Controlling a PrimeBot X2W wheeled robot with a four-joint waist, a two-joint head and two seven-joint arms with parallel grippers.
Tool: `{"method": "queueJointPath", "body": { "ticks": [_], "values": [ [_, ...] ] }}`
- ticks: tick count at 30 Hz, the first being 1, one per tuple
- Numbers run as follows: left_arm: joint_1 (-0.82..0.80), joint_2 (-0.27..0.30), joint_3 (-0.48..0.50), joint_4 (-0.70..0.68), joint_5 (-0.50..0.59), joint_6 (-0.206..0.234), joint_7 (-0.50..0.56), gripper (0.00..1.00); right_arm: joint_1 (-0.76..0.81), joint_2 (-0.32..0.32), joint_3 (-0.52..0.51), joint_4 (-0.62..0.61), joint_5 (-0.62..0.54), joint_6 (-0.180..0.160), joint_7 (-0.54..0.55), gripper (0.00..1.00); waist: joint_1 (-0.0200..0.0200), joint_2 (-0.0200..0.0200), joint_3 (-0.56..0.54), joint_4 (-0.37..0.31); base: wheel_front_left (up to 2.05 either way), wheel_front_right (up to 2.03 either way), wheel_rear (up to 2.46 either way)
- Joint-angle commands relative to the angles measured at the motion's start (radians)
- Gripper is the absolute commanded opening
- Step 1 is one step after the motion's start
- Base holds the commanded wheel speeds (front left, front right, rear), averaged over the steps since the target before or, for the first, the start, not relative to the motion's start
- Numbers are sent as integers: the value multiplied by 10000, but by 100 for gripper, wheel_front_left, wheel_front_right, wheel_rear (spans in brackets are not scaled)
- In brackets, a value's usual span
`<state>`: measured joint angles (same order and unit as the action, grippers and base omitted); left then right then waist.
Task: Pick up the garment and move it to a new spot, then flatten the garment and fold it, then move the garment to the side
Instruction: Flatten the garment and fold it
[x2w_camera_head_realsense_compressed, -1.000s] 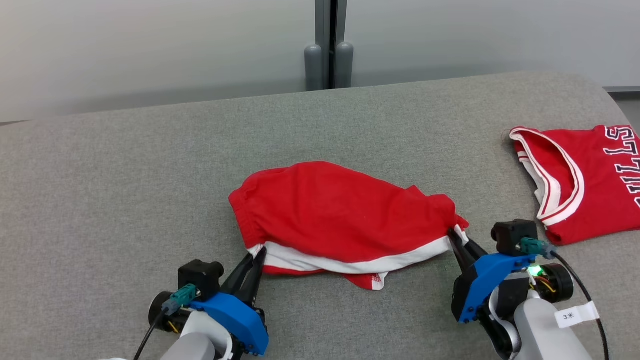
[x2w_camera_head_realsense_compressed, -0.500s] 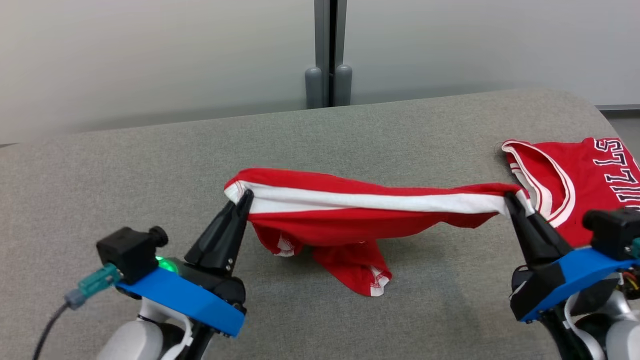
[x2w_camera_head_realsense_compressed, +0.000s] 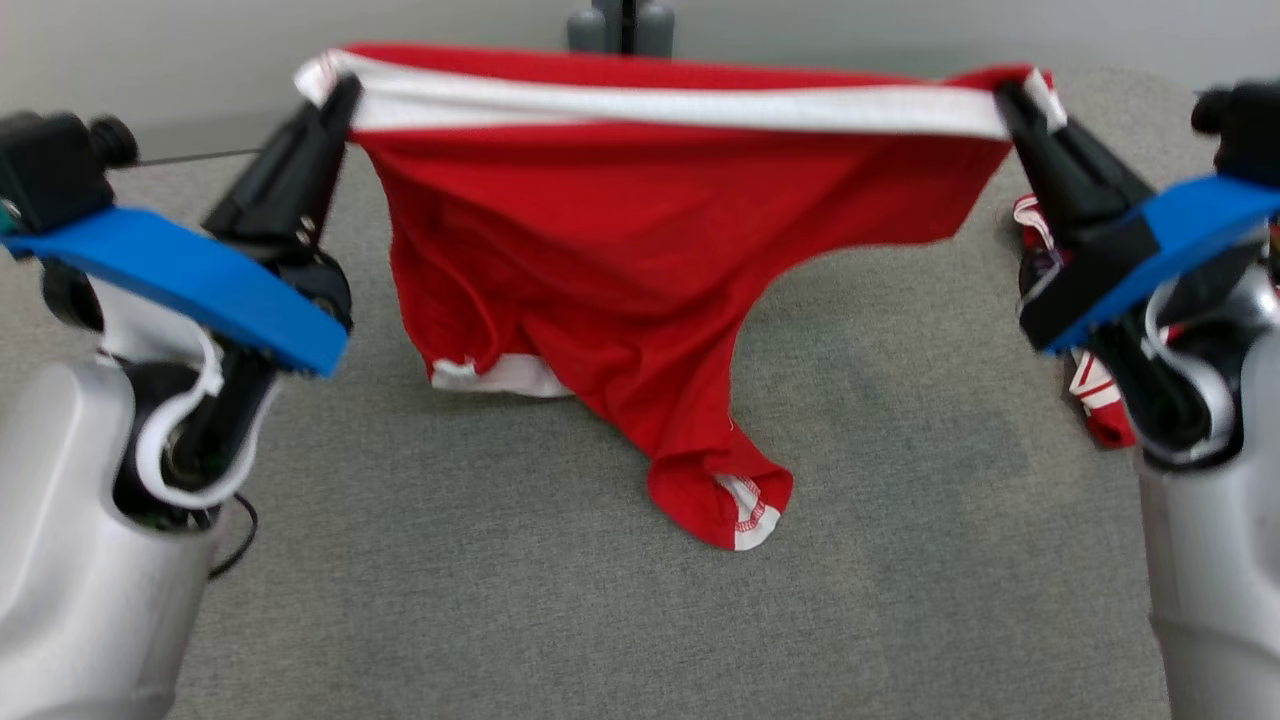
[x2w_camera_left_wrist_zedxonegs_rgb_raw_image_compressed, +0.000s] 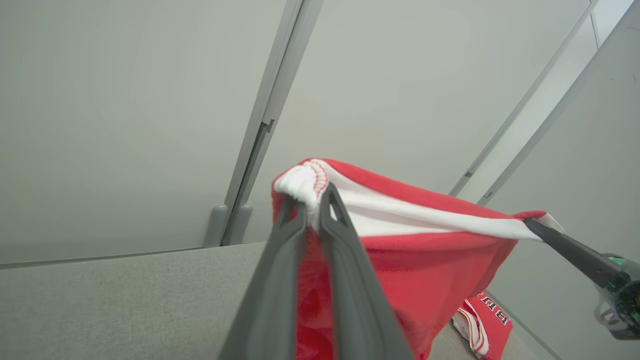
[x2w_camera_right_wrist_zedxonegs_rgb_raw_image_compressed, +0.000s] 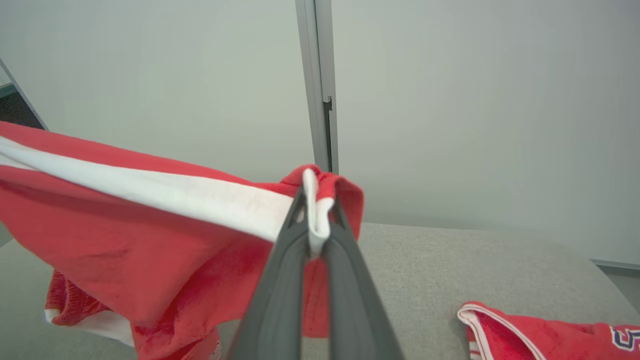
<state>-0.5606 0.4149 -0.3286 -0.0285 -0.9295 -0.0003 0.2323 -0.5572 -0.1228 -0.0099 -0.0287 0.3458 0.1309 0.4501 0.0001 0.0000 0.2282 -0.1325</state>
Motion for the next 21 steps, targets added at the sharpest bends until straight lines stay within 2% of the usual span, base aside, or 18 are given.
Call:
{"method": "queueJointPath", "body": {
  "ticks": [1,5,12,17,21],
  "values": [
    [-628,-7,200,375,116,-10,-128,0,-826,-173,68,474,37,-3,-218,0,-1,0,610,-282,0,0,0],
    [-2445,-95,387,1454,612,-51,-562,0,-3275,-353,429,1992,-59,-6,-1253,0,-1,0,1272,-423,0,0,0],
    [-5027,-230,587,2962,1572,-371,-2026,0,-6373,-542,826,3947,-552,-11,-4060,0,-1,0,1789,-533,0,0,0],
    [-5402,-360,485,3705,1852,-888,-3398,0,-6932,-460,1119,5136,-709,-12,-5561,0,-1,0,1898,-595,0,0,0],
    [-4567,-458,-211,4394,1949,-1189,-3931,0,-6031,-351,1739,6164,-467,-8,-5637,0,-1,0,1926,-586,0,0,0]
  ]
}}
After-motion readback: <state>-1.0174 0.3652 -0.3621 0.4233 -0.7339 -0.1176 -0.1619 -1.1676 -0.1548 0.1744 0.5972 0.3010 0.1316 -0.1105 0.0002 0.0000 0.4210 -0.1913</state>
